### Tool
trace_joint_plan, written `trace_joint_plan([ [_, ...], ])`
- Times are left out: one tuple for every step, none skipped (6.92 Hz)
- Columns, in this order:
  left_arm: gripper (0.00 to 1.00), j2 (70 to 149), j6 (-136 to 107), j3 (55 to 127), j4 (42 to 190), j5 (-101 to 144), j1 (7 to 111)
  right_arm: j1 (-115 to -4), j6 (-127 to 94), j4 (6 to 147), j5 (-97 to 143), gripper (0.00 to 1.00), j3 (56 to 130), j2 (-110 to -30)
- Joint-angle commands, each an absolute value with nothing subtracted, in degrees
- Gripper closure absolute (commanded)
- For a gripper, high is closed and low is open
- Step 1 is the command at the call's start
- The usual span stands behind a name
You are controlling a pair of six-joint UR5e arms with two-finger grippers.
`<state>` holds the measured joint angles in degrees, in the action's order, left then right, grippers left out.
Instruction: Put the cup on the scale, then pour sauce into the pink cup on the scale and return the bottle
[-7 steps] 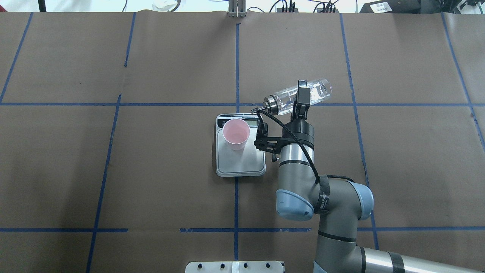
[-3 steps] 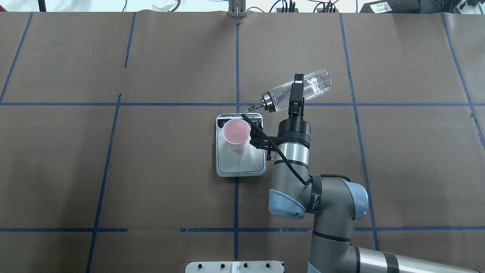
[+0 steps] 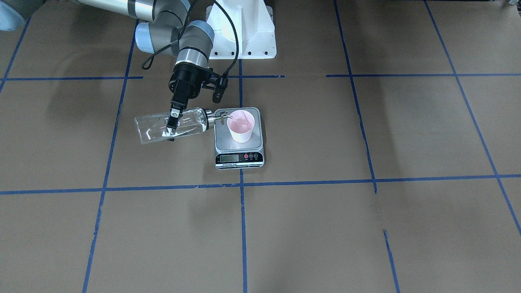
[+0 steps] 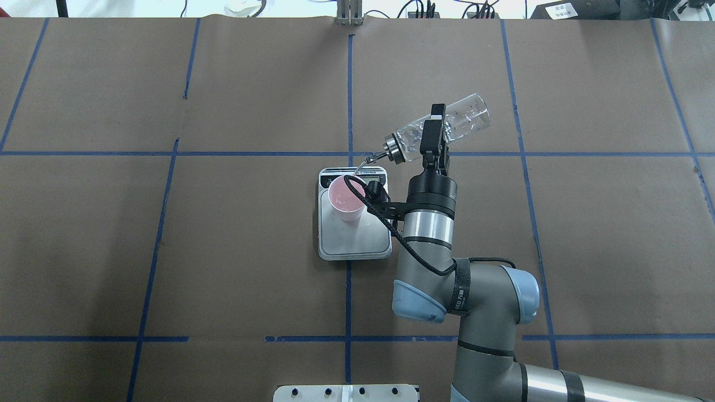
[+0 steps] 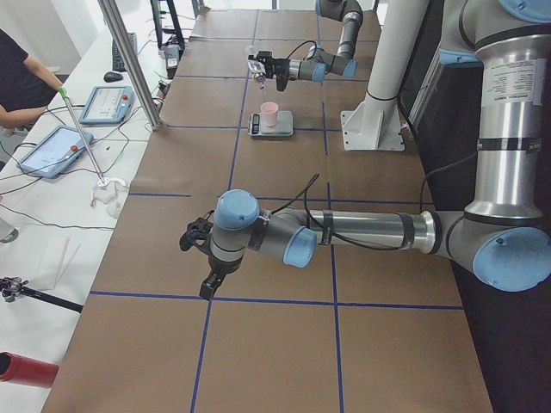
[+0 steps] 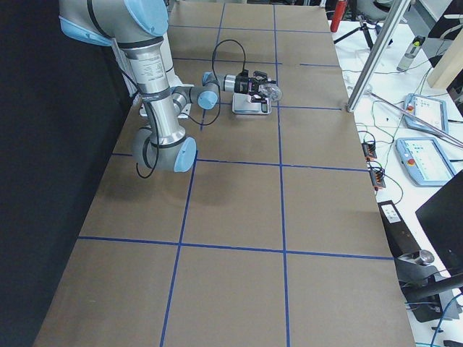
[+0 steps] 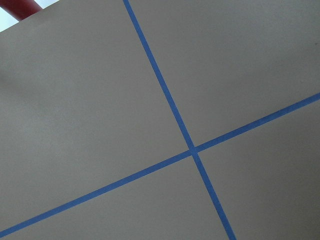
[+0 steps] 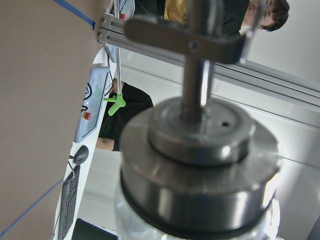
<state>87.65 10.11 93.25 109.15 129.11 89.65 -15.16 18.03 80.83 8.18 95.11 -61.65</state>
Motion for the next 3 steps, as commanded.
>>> trace_joint_plan([
  [0.00, 87.7, 10.1, 93.1, 109.2, 129.1, 89.6, -15.1, 20.6, 80.9, 5.2, 1.00, 94.2, -61.5],
  [0.00, 88.1, 10.1, 92.8, 108.8, 129.3, 89.6, -15.0, 20.8, 80.9, 4.1, 1.00, 94.2, -61.6],
  [0.00, 89.5, 10.2, 91.0, 108.8, 129.3, 89.6, -15.0, 20.9, 80.9, 4.0, 1.00, 94.2, -61.6],
])
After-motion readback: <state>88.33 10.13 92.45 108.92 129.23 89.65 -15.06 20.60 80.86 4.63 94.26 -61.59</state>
